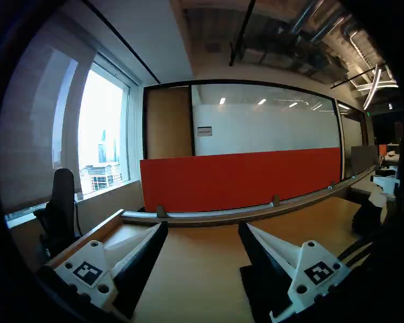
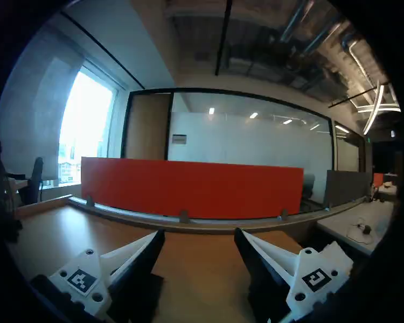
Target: Fold towel
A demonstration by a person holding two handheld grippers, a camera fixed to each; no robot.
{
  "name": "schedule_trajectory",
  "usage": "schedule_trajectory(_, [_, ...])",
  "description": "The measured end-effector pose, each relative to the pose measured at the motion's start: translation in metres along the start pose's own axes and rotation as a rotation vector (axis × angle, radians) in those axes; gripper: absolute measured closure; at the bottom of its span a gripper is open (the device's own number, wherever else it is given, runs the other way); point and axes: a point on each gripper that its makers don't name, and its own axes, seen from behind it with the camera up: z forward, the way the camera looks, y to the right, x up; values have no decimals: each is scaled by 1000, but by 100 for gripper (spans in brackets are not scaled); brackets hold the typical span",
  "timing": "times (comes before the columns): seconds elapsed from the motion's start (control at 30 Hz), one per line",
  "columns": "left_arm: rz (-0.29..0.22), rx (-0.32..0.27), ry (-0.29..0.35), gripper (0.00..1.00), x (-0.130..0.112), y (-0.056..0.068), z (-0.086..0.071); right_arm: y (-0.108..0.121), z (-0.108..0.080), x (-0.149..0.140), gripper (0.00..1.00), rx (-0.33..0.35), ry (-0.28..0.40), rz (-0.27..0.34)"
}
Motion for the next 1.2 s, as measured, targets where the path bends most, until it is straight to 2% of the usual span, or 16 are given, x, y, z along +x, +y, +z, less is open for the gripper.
schedule_trajectory(0.27, [5, -46, -17, 3, 35, 11, -1, -13, 1, 35, 0, 43, -34, -19])
schedule_trajectory(0.4, [27, -85, -43, 3, 41, 18, 0, -19, 1, 42, 0, 70, -57, -36])
schedule_trajectory(0.7, [60, -189, -137, 3, 34, 40, 1, -36, -1, 45, 0, 162, -129, -83])
schedule_trajectory(0.9, [51, -292, -185, 3, 25, 62, -3, -52, -6, 36, 0, 251, -208, -122])
schedule_trajectory(1.2, [90, -356, -238, 3, 7, 76, -3, -76, -14, 19, 0, 381, -289, -174])
